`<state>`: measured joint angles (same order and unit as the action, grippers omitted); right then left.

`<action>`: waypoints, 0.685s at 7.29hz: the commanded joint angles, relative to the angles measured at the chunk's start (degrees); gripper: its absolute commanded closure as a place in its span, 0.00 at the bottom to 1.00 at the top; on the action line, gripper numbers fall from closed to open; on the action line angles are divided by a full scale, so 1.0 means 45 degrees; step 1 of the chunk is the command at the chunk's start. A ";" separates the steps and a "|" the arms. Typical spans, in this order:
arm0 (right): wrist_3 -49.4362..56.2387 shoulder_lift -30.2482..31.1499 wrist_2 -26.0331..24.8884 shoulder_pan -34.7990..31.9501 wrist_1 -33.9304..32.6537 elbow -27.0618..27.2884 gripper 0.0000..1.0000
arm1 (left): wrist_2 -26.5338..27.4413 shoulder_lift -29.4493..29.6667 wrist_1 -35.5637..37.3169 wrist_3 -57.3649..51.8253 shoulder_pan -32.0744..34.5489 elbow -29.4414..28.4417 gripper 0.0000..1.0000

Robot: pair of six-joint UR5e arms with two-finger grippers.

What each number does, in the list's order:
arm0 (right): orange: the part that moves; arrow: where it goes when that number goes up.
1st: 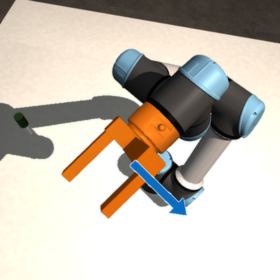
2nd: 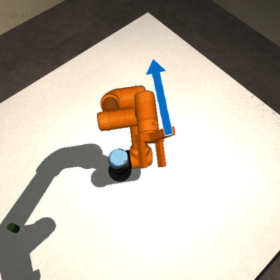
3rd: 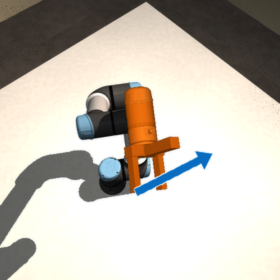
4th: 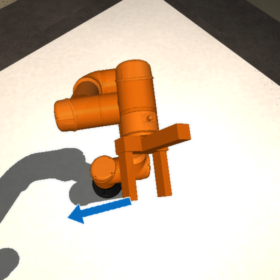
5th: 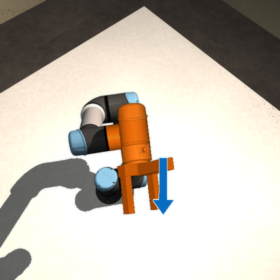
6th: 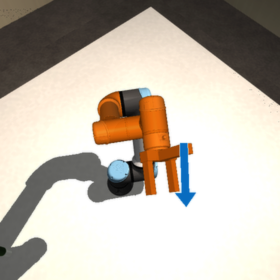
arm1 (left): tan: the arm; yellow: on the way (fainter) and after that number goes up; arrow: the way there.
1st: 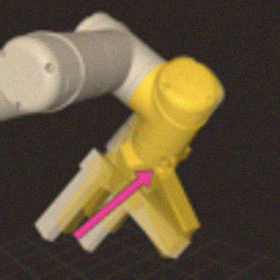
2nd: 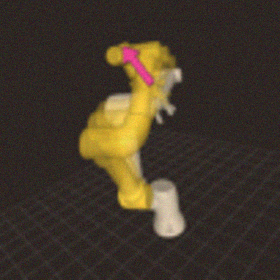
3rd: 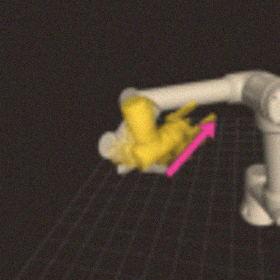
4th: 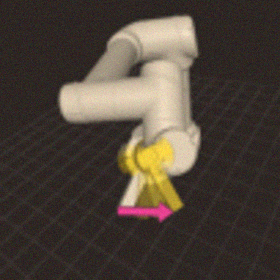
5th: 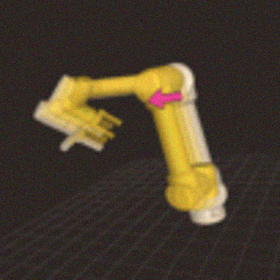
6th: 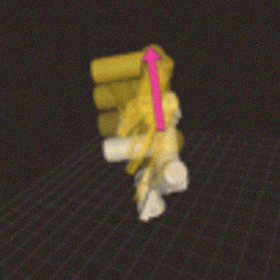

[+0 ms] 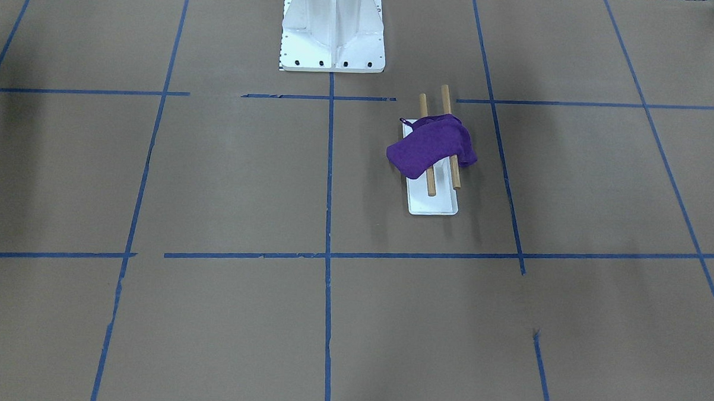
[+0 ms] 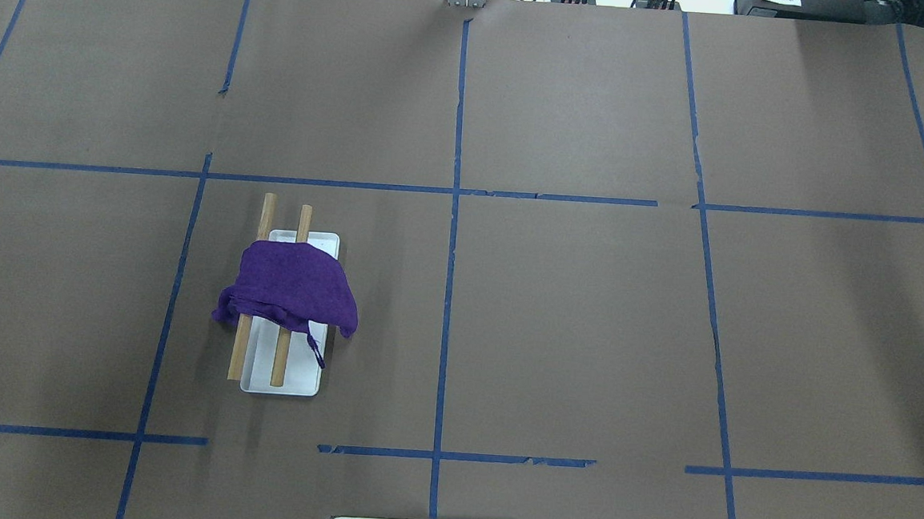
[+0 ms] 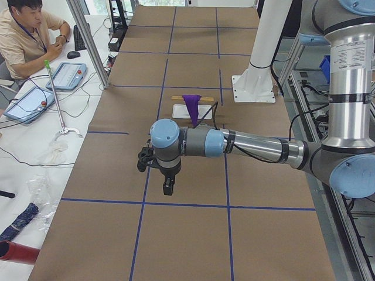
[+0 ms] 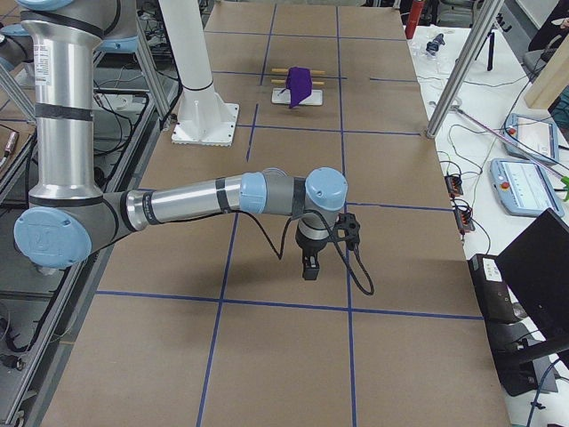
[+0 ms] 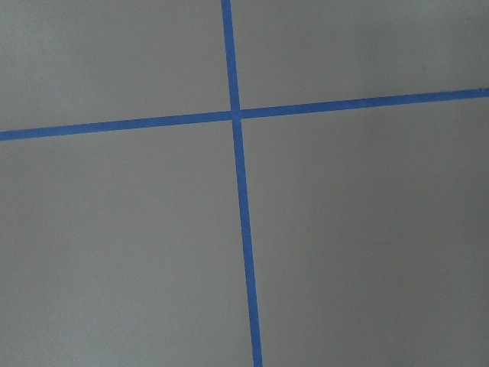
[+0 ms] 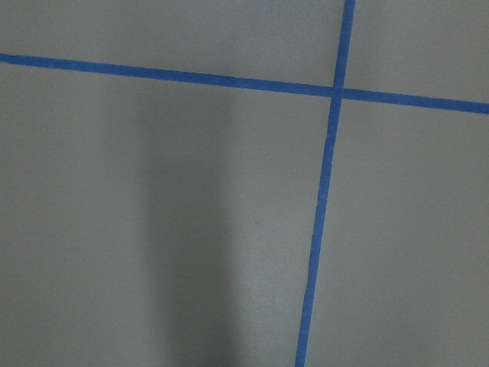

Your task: Hang towel on rack

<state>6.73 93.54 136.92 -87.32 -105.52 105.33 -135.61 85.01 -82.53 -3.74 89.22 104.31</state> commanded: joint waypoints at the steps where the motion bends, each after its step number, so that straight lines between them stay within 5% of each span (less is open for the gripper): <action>1: -0.0031 -0.0084 0.0315 0.0009 0.0050 -0.0027 0.00 | -0.0002 -0.0005 0.0000 -0.0010 -0.0002 -0.0015 0.00; 5: -0.0167 -0.0590 0.0199 0.0029 0.0147 -0.0047 0.00 | -0.0002 -0.0044 -0.0038 0.0030 -0.0041 -0.0113 0.00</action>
<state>6.18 92.00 137.99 -87.22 -105.01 105.18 -135.62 84.74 -82.47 -3.66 89.12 103.86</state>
